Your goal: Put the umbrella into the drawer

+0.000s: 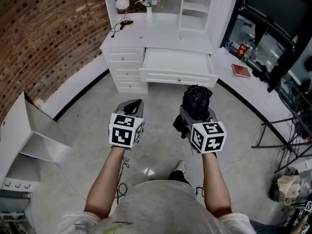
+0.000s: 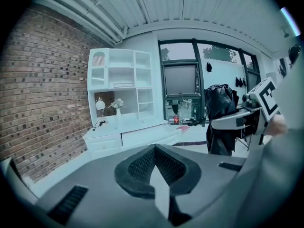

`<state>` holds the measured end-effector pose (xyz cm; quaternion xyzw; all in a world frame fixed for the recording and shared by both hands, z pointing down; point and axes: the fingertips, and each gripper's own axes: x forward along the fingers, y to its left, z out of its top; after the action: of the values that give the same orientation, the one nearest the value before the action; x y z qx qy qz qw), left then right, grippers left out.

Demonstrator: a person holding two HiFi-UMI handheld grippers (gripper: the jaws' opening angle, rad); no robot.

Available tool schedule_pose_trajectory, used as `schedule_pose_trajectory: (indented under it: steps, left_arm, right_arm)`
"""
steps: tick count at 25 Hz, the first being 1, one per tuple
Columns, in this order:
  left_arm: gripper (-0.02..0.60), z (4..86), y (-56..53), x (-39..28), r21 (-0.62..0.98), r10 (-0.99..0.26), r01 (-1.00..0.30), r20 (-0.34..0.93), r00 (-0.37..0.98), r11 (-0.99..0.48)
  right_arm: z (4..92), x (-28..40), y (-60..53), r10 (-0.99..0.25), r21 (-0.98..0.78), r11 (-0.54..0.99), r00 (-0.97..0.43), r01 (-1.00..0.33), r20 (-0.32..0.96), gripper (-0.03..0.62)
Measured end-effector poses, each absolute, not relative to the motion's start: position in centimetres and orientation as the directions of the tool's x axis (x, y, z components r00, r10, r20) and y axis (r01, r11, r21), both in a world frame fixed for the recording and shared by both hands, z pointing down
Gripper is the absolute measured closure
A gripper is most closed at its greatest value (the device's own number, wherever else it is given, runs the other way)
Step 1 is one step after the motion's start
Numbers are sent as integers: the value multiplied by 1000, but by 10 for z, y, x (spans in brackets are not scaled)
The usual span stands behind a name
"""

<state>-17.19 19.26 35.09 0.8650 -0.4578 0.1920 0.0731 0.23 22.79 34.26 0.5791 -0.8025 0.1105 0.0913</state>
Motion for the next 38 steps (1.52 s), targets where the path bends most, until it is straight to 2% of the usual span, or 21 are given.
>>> schedule_pose_trajectory:
  steps: [24, 38]
  left_arm:
    - [583, 359, 100, -73, -64, -801, -886, 460, 382, -459]
    - [584, 366, 73, -27, -82, -815, -904, 472, 336, -420]
  right_arm:
    - [353, 111, 110, -848, -115, 420, -435, -900, 302, 335]
    - [364, 147, 76, -813, -120, 480, -492, -869, 312, 335]
